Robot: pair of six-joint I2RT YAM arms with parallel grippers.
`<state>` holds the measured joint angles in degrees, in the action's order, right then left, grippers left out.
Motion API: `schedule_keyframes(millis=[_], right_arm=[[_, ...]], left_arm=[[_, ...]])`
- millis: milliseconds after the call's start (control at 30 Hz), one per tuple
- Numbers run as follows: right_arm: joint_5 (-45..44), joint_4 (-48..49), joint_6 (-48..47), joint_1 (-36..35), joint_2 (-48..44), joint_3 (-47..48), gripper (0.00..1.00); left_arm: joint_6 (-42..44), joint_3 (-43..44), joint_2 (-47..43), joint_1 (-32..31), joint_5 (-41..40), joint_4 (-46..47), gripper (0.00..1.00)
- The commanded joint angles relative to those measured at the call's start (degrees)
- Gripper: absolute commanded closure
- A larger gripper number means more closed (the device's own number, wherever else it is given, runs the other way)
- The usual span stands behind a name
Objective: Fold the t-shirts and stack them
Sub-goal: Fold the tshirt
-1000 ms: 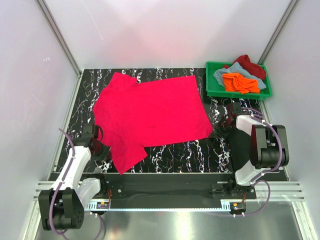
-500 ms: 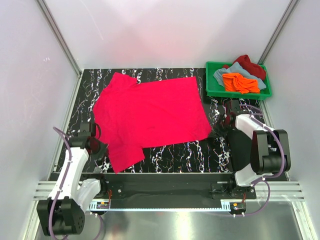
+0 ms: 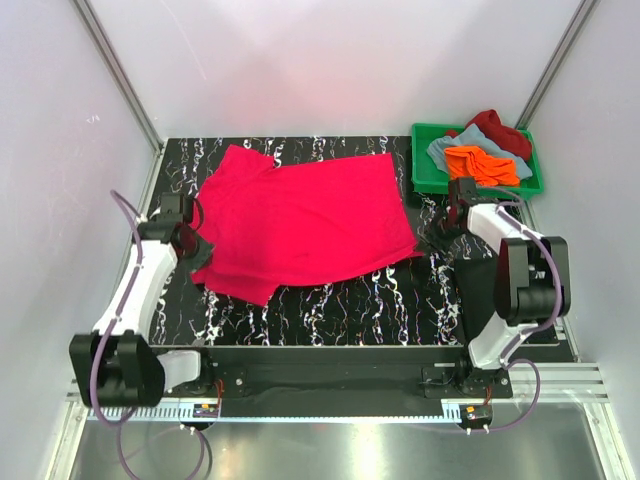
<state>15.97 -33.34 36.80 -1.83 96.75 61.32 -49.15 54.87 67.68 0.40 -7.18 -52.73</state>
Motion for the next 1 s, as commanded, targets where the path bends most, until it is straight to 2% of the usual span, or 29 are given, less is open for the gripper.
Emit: schedule_keyframes(millis=[0, 300, 967], right_arm=[[0.1, -1.5, -0.4, -0.6, 2.4, 4.9, 1.0], [0.7, -3.9, -0.9, -0.8, 9.8, 15.4, 1.0], [0.4, -7.2, 0.2, -2.3, 23.0, 32.4, 1.0]], left_arm=[[3.3, 5.9, 3.6, -0.1, -3.3, 3.3, 1.0], [6.5, 15.0, 12.2, -0.1, -4.2, 5.0, 1.0], [10.5, 22.7, 23.0, 4.0, -1.8, 6.3, 1.0]])
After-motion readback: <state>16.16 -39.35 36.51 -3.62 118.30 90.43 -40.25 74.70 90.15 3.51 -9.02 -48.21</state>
